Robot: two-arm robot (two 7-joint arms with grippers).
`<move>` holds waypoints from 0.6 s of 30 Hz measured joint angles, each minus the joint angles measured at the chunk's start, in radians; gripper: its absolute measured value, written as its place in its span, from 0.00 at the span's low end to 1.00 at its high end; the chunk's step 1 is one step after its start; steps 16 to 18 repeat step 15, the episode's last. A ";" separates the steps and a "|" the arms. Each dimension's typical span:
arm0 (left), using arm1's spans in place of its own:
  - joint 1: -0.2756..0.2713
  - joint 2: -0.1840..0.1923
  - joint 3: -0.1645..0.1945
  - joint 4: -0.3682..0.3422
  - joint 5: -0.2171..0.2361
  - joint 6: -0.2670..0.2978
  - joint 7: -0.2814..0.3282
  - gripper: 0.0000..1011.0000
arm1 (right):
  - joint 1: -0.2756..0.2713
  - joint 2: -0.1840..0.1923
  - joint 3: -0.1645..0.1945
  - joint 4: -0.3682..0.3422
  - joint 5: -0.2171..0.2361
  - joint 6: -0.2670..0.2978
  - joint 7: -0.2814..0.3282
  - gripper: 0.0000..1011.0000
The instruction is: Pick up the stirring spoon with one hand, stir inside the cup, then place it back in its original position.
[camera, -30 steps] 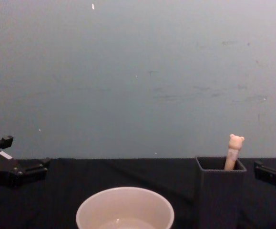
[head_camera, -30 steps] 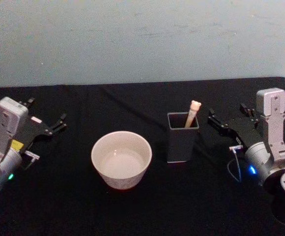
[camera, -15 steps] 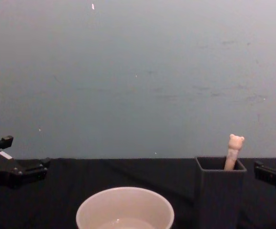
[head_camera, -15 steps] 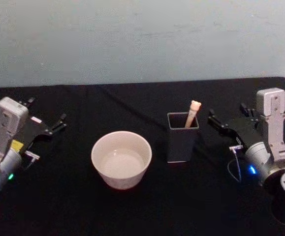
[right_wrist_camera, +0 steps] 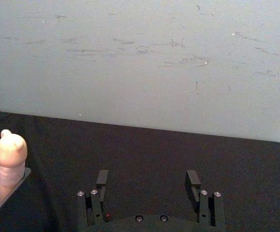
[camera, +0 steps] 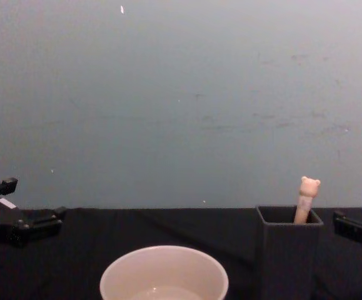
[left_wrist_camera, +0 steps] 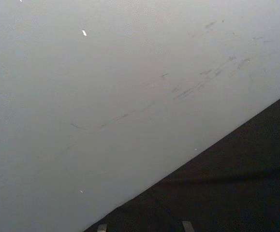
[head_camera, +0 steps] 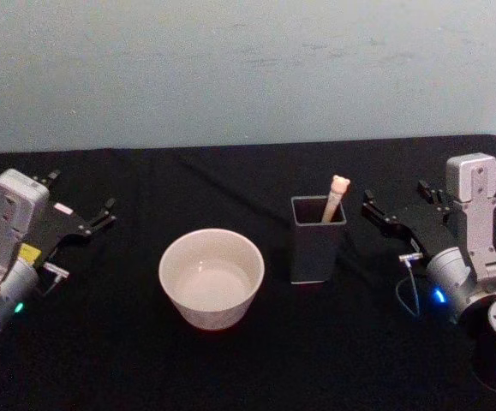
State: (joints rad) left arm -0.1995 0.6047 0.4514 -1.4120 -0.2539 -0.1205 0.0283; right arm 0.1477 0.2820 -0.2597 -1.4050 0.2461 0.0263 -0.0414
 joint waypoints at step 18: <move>0.000 0.000 0.000 0.000 0.000 0.000 0.000 0.99 | 0.000 0.000 0.000 0.000 0.000 0.000 0.000 0.99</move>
